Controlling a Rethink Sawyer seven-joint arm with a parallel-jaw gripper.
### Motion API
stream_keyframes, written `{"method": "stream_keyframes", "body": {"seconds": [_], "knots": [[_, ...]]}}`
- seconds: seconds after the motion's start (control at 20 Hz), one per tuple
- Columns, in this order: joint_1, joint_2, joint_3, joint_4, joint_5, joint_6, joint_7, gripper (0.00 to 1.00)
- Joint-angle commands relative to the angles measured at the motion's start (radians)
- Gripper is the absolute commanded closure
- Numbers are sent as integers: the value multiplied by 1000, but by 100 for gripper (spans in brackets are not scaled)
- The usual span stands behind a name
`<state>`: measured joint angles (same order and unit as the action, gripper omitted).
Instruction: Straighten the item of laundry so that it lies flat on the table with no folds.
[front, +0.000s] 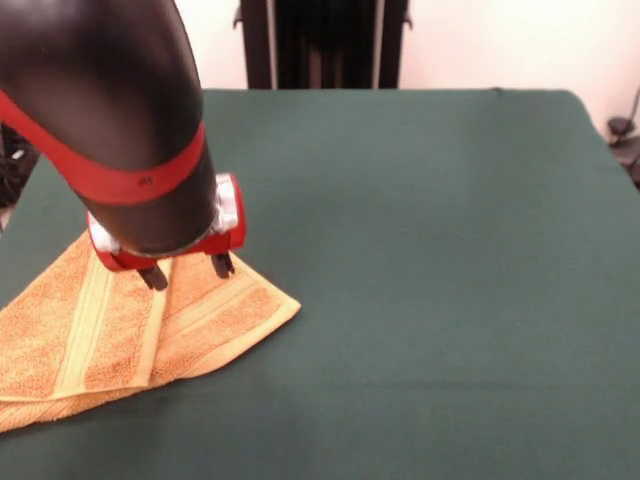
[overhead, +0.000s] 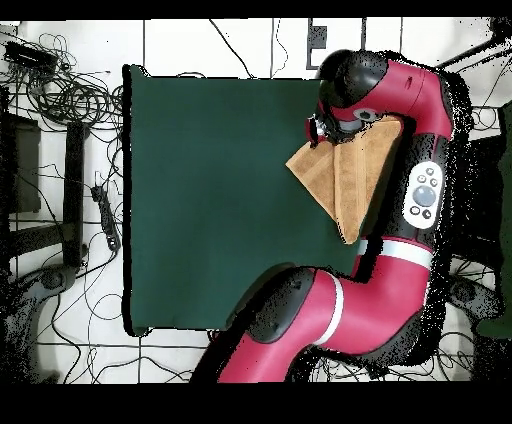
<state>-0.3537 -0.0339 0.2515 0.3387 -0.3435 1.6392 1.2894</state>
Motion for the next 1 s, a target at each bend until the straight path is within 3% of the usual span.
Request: {"method": "stream_keyframes", "body": {"seconds": [0.05, 0.35, 1.0], "knots": [[59, 98, 28, 17, -38, -21, 218, 0], [75, 112, 30, -10, -25, 14, 265, 0], [65, 133, 26, 9, -1, -20, 249, 0]]}}
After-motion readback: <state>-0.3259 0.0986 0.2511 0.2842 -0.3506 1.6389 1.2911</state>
